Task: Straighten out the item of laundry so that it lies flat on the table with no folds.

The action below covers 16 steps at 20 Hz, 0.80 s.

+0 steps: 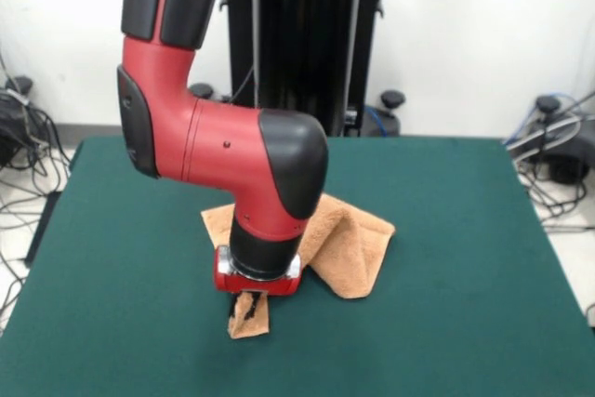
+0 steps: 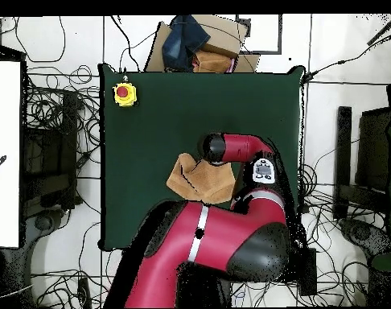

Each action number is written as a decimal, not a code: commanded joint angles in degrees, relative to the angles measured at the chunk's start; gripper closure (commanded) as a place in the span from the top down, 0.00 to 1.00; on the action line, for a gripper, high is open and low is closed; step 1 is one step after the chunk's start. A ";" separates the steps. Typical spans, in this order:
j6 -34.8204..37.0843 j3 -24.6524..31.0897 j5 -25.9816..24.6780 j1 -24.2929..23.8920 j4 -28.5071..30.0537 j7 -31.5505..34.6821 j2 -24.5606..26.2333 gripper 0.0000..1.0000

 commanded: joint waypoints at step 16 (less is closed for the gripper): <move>2.84 11.97 -4.32 -5.50 -14.64 -5.43 7.88 0.00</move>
